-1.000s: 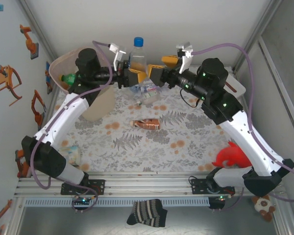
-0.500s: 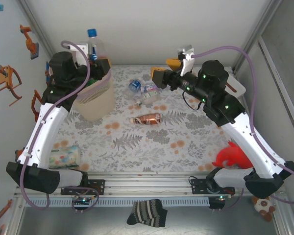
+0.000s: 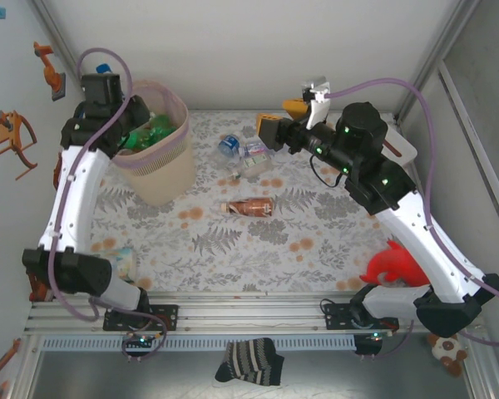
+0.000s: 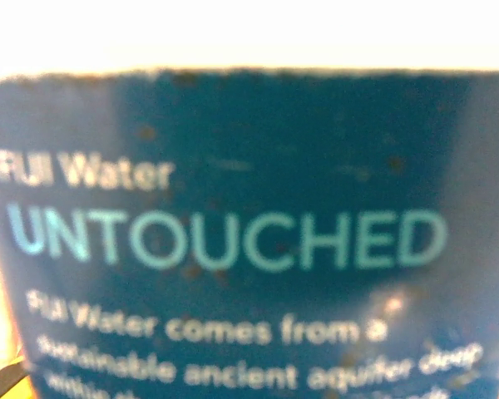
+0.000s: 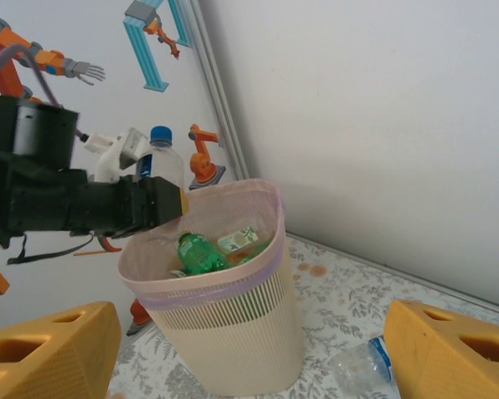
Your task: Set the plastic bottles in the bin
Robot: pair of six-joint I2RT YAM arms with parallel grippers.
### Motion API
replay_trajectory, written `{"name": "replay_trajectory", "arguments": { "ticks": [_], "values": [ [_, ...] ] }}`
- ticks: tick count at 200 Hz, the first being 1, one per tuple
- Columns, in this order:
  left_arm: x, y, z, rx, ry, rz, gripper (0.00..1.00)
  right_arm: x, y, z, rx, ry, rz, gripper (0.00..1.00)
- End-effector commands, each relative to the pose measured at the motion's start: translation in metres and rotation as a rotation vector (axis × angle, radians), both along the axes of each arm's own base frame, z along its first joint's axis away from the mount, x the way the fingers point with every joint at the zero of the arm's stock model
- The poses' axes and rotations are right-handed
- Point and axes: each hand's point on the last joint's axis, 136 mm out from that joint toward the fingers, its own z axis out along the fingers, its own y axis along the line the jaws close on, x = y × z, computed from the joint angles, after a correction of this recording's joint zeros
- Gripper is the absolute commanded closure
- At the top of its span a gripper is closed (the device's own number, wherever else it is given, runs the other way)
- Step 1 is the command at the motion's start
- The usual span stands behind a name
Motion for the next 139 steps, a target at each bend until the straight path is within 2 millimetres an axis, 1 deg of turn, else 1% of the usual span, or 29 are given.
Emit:
{"name": "replay_trajectory", "arguments": {
  "ticks": [1,18,31,43,57,72,80,90,96,129,139],
  "values": [
    [-0.007,0.000,-0.037,0.006,0.197,0.010,0.64,-0.003,-0.005,0.001,-0.011,-0.019,-0.017,0.18],
    [-0.001,-0.025,-0.045,0.015,0.225,-0.181,0.61,-0.003,-0.006,0.000,-0.014,-0.017,-0.020,0.18],
    [-0.002,-0.041,-0.048,0.048,0.225,-0.337,0.58,-0.004,-0.007,0.001,-0.015,-0.017,-0.021,0.18],
    [-0.007,-0.052,-0.050,0.096,0.218,-0.476,0.56,-0.004,-0.008,0.000,-0.017,-0.017,-0.025,0.18],
    [-0.012,-0.059,-0.050,0.161,0.200,-0.595,0.55,-0.004,-0.009,0.000,-0.019,-0.017,-0.028,0.18],
    [-0.016,-0.063,-0.052,0.237,0.193,-0.703,0.56,-0.004,-0.009,-0.001,-0.022,-0.017,-0.030,0.18],
    [-0.018,-0.061,-0.054,0.287,0.197,-0.741,0.55,-0.004,-0.008,-0.001,-0.022,-0.016,-0.029,0.18],
    [-0.022,-0.061,-0.057,0.344,0.207,-0.805,0.51,-0.004,-0.008,0.000,-0.021,-0.015,-0.027,0.18],
    [-0.025,-0.061,-0.059,0.373,0.215,-0.841,0.50,-0.004,-0.008,0.000,-0.020,-0.015,-0.026,0.18],
    [-0.035,-0.055,-0.064,0.477,0.313,-0.960,0.51,-0.003,-0.008,0.001,-0.023,-0.018,-0.029,0.18],
    [-0.034,-0.051,-0.063,0.503,0.324,-0.961,0.51,-0.003,-0.008,0.002,-0.022,-0.018,-0.030,0.18]
  ]
}}
